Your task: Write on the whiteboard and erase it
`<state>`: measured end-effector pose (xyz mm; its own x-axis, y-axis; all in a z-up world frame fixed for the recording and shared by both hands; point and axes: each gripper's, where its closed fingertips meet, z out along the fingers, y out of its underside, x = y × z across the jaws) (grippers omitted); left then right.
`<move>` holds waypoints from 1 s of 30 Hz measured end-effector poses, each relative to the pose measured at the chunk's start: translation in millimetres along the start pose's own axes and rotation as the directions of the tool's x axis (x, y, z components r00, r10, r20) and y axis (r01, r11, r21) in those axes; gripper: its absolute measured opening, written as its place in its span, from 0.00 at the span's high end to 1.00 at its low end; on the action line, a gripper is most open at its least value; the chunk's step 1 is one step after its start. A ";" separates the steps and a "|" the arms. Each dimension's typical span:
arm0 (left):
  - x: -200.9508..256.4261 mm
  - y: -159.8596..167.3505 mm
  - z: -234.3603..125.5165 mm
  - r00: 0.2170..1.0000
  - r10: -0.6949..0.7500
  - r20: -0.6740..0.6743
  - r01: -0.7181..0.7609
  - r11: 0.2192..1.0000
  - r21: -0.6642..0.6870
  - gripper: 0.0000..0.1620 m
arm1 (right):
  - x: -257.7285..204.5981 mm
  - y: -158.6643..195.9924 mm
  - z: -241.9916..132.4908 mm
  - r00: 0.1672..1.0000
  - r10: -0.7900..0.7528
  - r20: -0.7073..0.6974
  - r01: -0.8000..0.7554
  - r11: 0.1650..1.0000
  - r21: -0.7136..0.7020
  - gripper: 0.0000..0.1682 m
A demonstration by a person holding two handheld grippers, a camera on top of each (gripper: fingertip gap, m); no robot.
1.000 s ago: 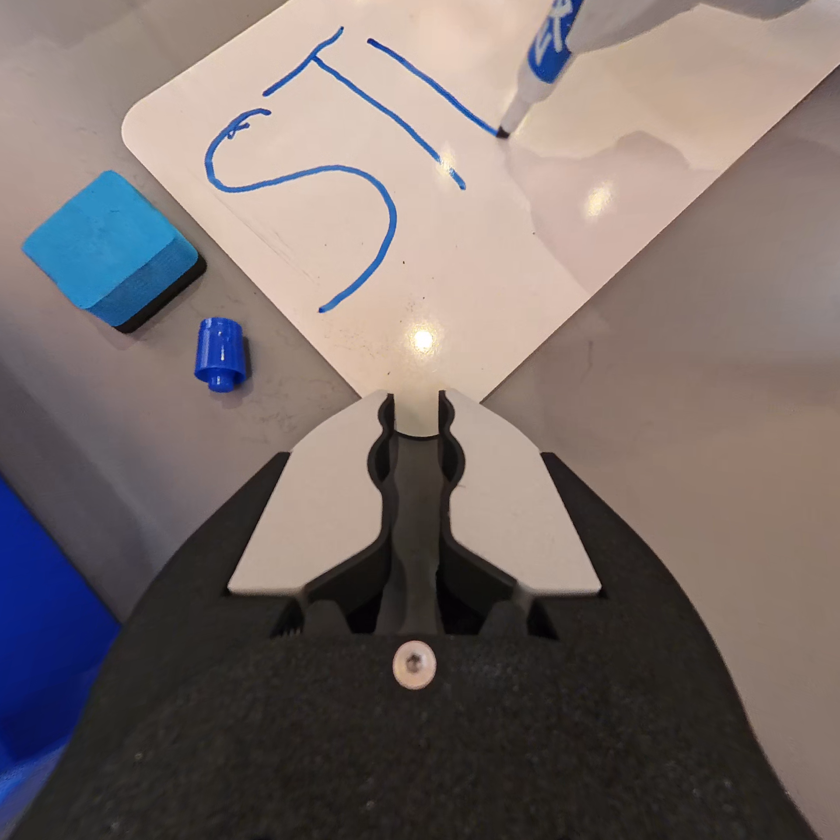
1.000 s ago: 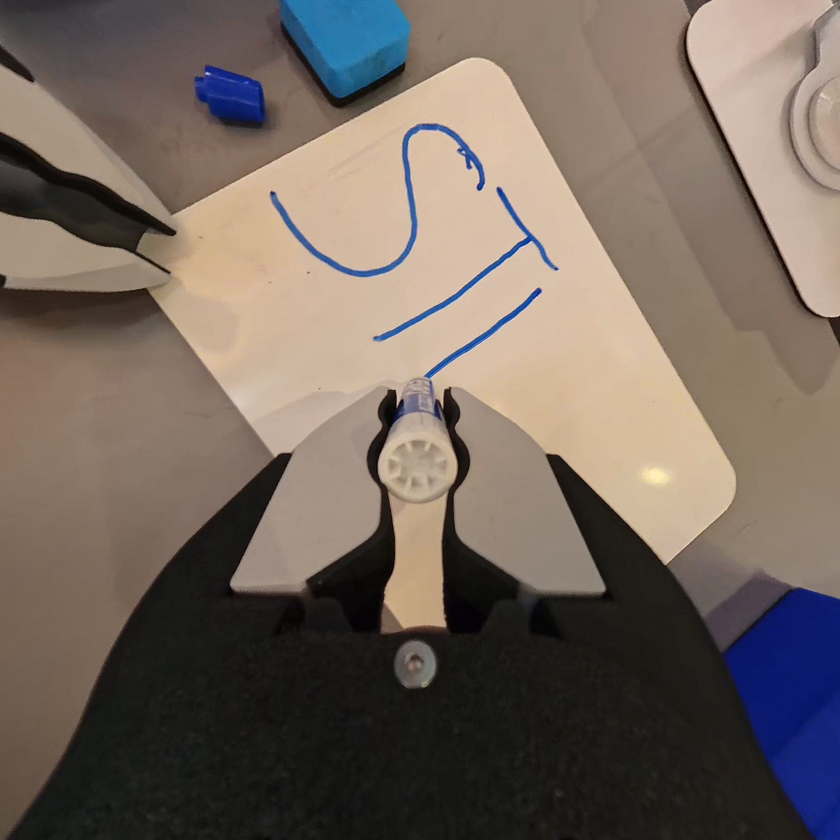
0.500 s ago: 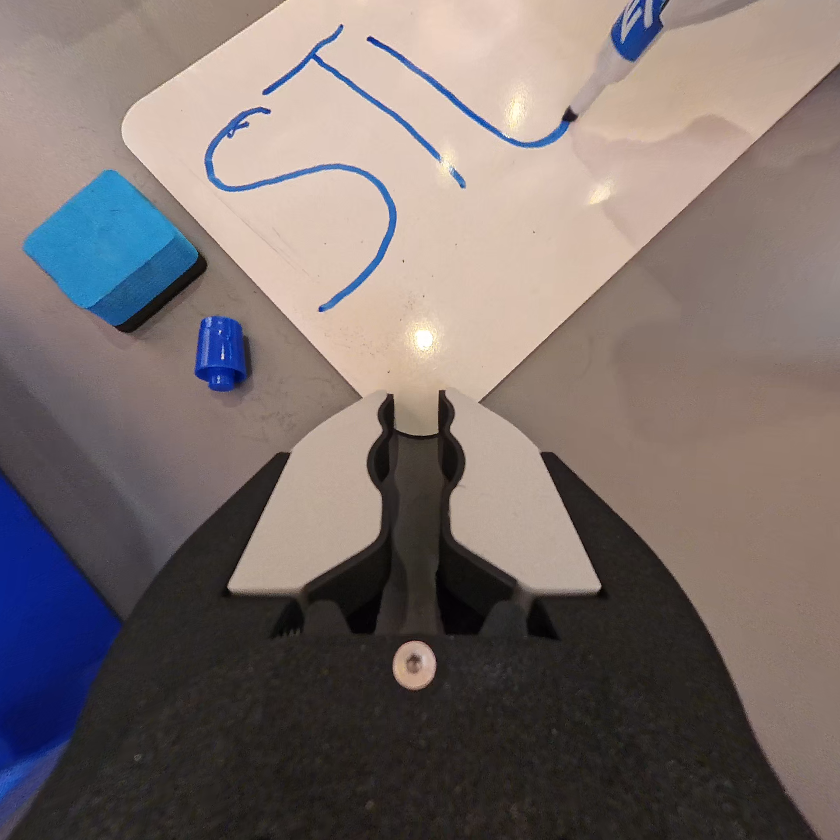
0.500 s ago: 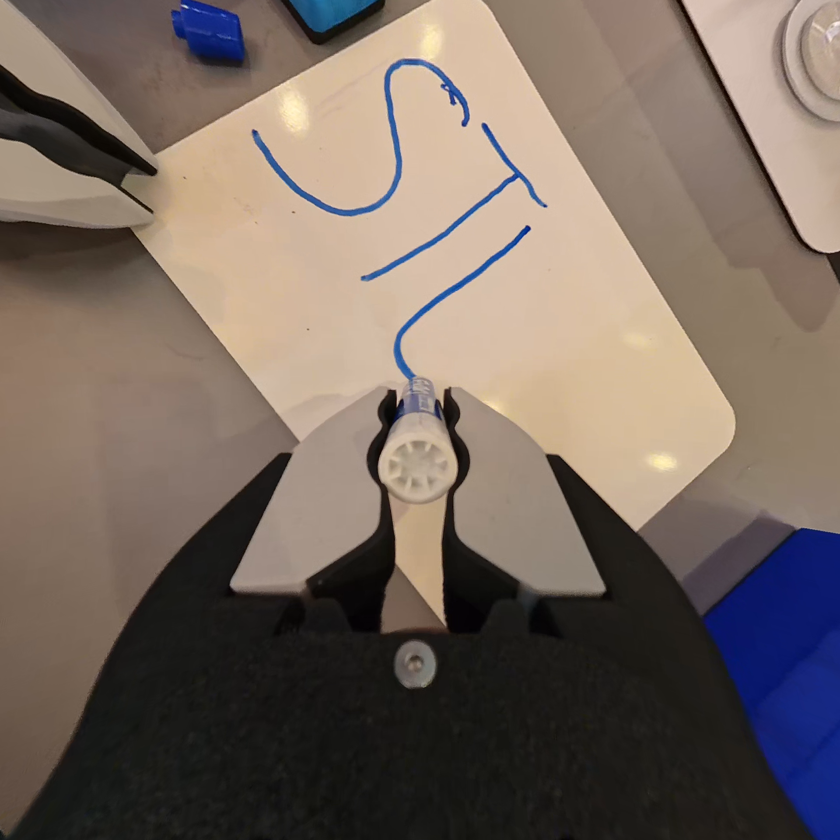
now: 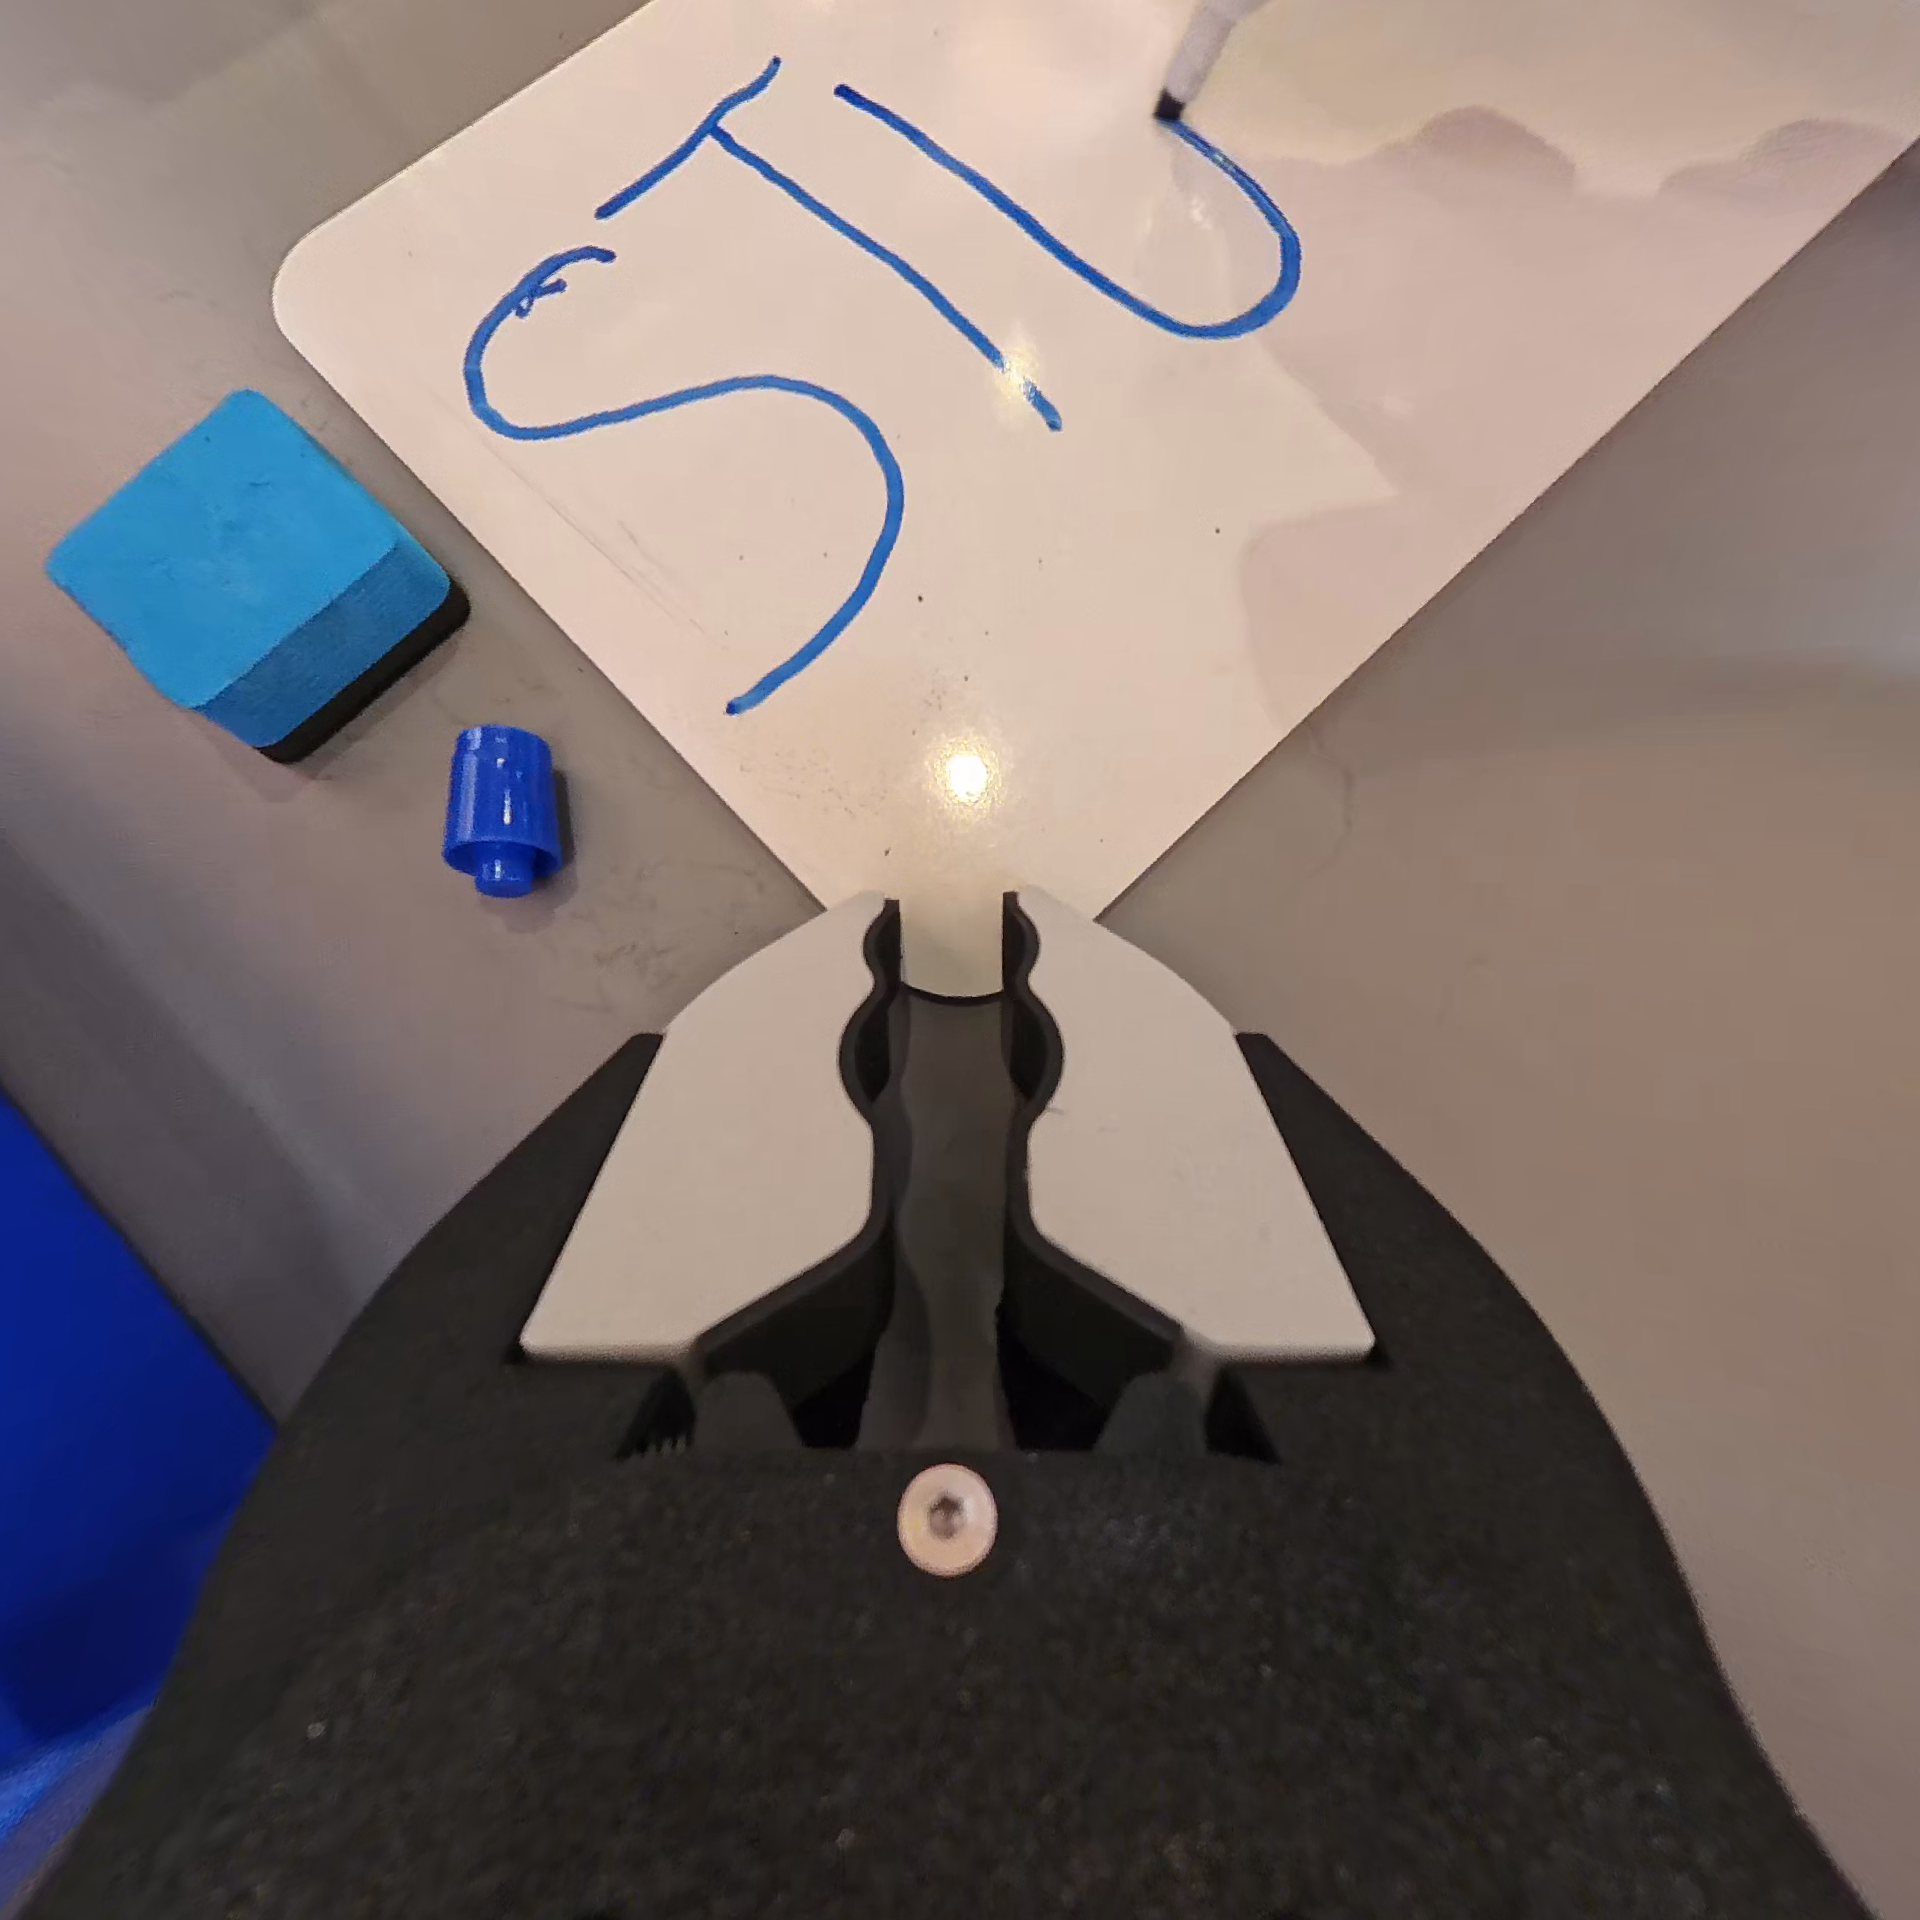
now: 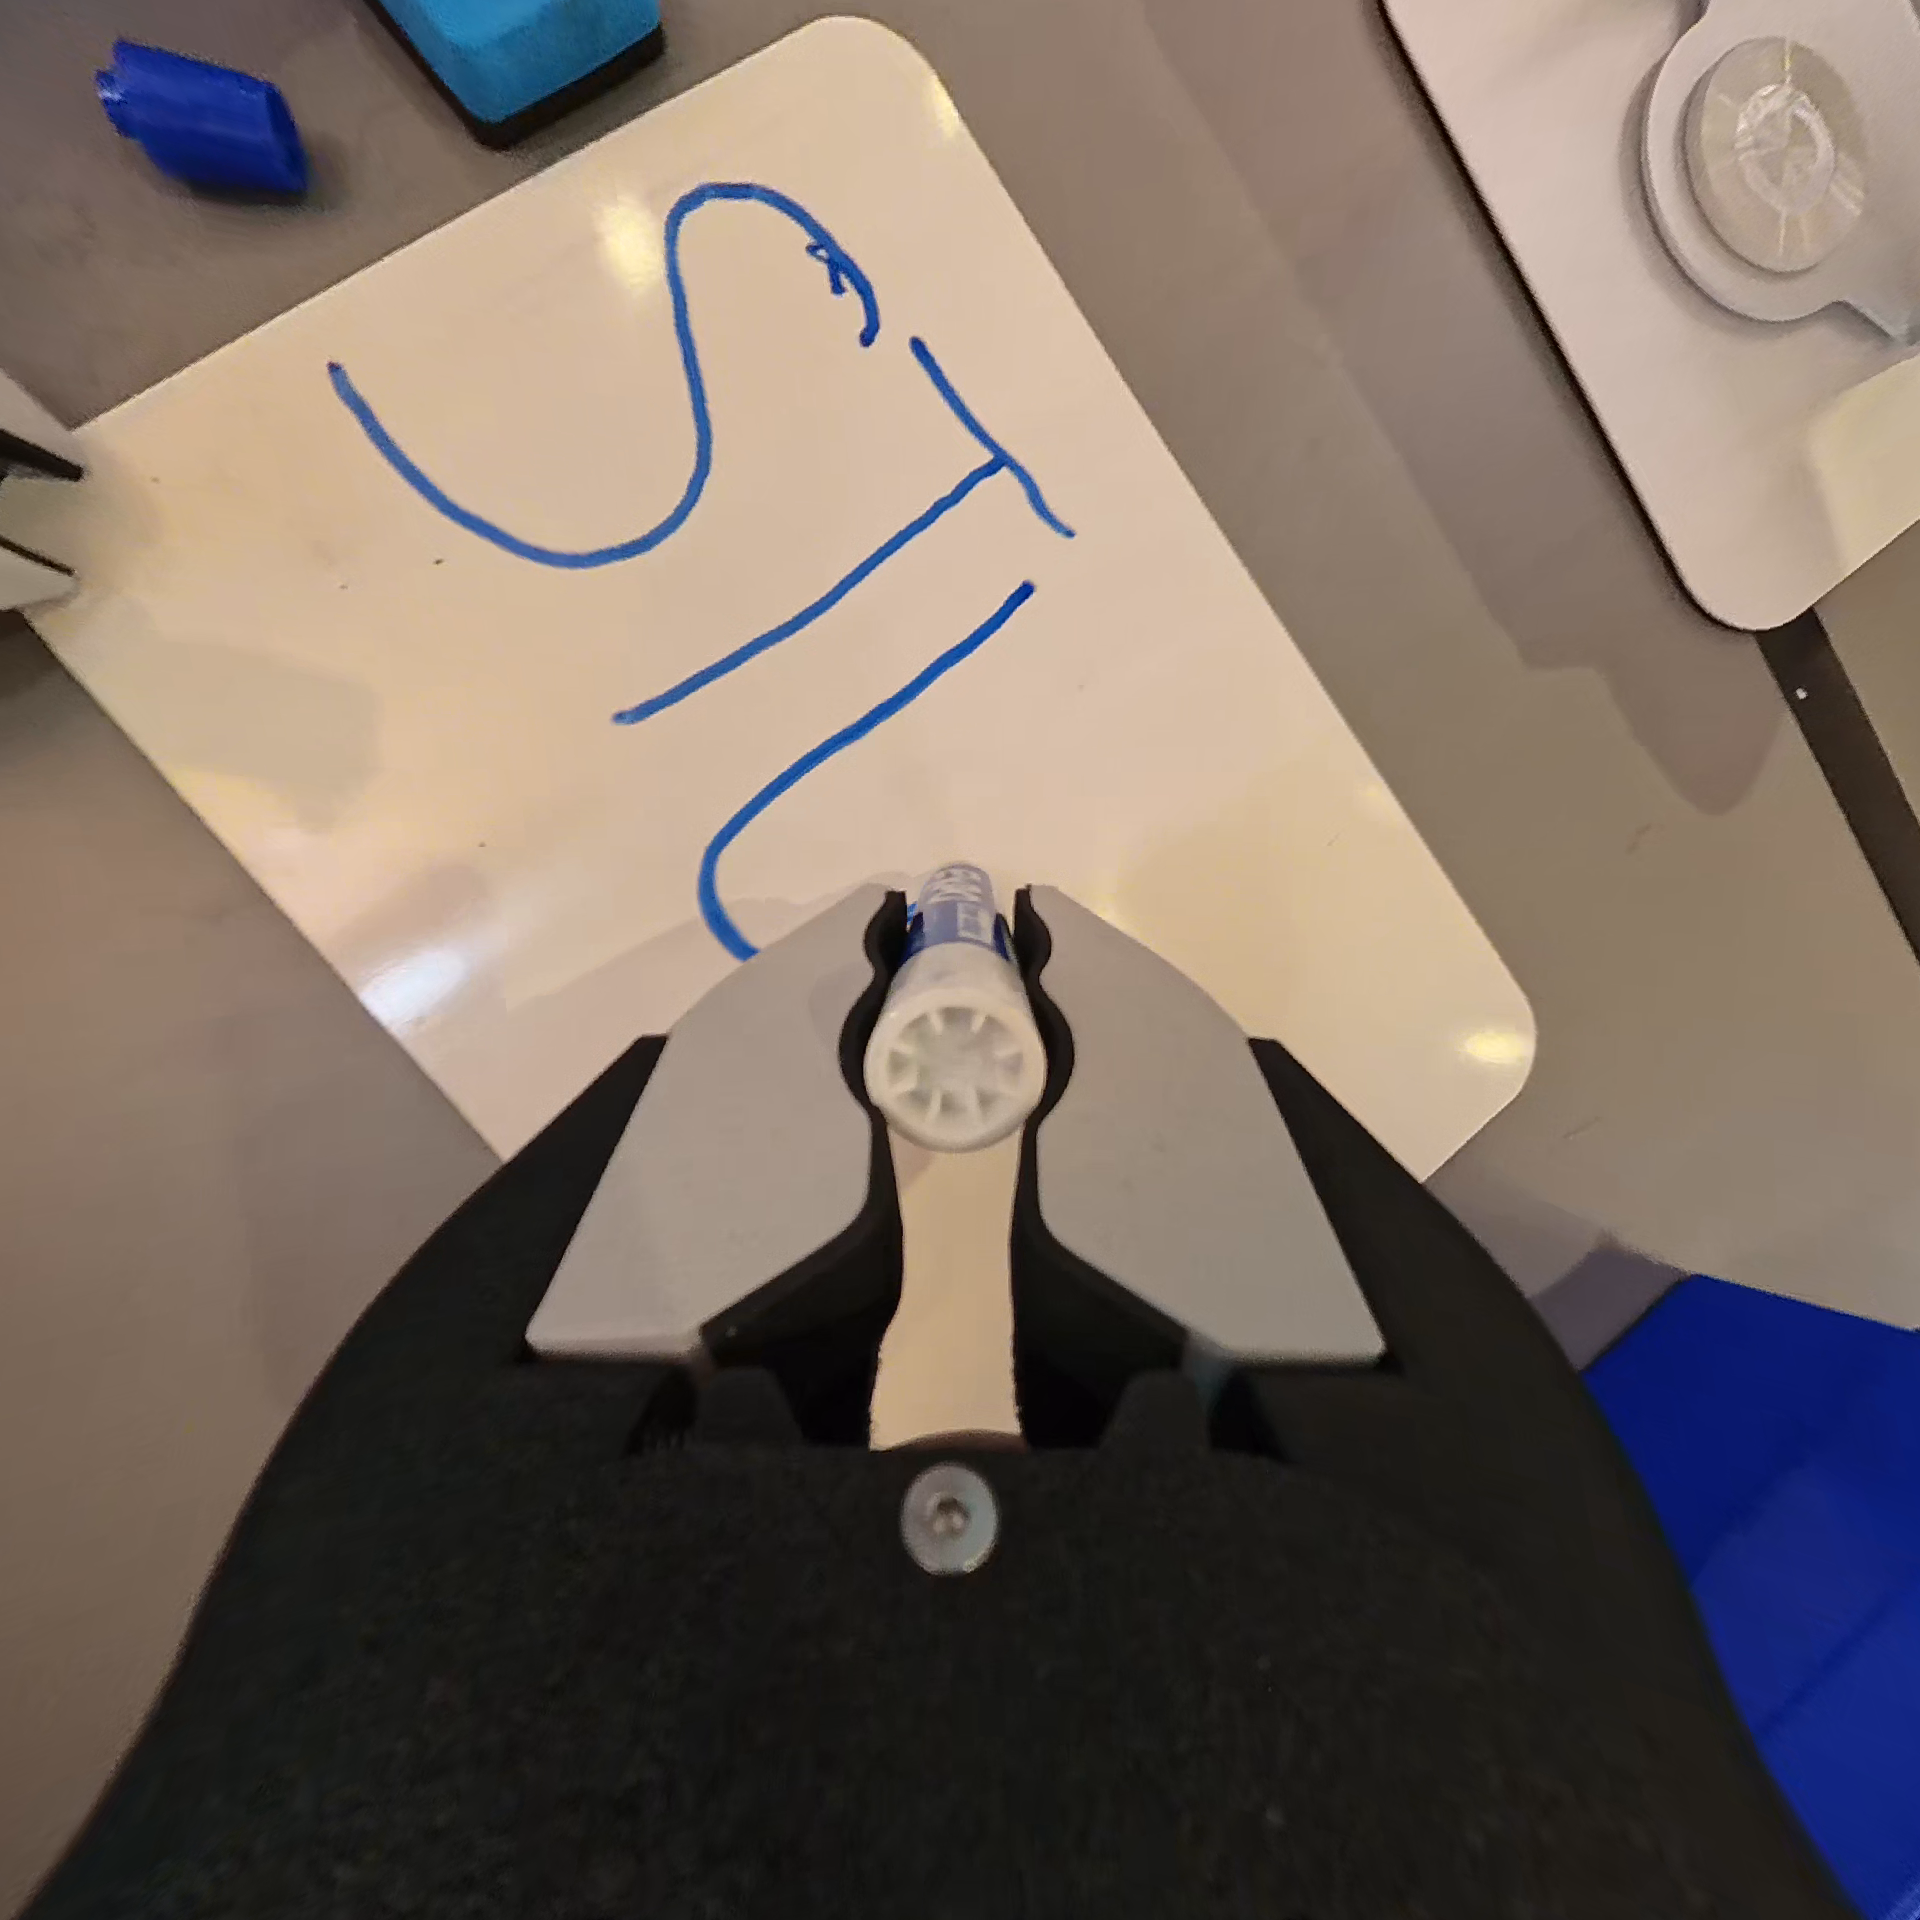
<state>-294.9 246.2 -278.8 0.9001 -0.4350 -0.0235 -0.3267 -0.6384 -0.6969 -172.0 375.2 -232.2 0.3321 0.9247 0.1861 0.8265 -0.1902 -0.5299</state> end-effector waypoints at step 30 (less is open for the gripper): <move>0.5 -0.9 0.9 1.000 0.003 -0.005 -0.003 1.000 0.000 0.88 | 59.4 -22.9 11.0 1.000 0.017 -0.021 -0.016 0.999 0.034 0.88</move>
<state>-293.8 247.1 -278.8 0.8978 -0.4399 -0.0224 -0.3295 -0.6370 -0.6969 -176.2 438.1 -218.1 0.3553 0.9144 0.1940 0.8050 -0.1938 -0.5607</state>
